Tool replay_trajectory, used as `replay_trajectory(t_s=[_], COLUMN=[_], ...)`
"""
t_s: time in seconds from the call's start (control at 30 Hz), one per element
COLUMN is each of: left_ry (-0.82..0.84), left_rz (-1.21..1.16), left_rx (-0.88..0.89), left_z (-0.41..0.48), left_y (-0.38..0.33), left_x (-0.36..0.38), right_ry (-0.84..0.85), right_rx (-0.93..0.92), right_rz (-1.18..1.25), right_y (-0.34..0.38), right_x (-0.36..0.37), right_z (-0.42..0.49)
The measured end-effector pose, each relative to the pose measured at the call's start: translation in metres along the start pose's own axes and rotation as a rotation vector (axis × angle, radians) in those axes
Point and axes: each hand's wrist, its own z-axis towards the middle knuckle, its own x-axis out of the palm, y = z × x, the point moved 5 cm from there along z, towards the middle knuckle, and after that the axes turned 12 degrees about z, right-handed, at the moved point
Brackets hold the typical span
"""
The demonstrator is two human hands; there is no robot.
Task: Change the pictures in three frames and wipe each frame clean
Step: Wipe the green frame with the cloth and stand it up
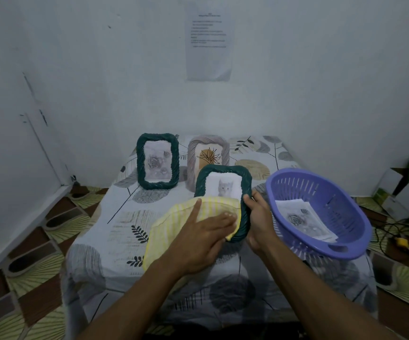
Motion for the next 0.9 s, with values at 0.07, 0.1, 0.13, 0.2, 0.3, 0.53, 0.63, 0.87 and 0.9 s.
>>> replay_trajectory(t_s=[0.07,0.1,0.13,0.2,0.3,0.53,0.63,0.87,0.9], left_ry=[-0.016,-0.029,-0.039,-0.035,0.004,-0.029,-0.017,-0.006,-0.014], left_rz=[0.036,0.062,0.079,0.056,-0.048,0.131,0.111,-0.067,-0.043], left_rx=[-0.001,-0.032,-0.072,-0.124,-0.033,-0.129,-0.171,-0.039,-0.050], left_z=[0.001,0.004,0.007,0.010,0.005,0.013,0.030,0.000,-0.005], left_y=[0.005,0.011,0.017,0.024,0.015,0.037,0.045,0.022,0.023], left_x=[0.000,-0.001,-0.003,-0.006,-0.005,-0.007,-0.013,-0.012,-0.012], right_ry=[0.006,0.010,0.010,0.003,-0.008,0.074,0.116,0.012,0.006], right_rx=[0.019,0.031,0.043,0.060,0.060,0.134,0.147,0.092,0.086], right_rz=[0.005,0.018,0.032,0.045,0.029,0.012,0.006,0.038,0.033], right_y=[-0.001,-0.002,-0.002,-0.004,0.000,-0.015,-0.021,-0.004,-0.004], right_x=[-0.001,-0.001,-0.001,-0.001,-0.004,-0.002,0.002,-0.009,-0.010], right_z=[0.000,-0.001,-0.003,-0.005,-0.003,-0.013,-0.020,-0.006,-0.005])
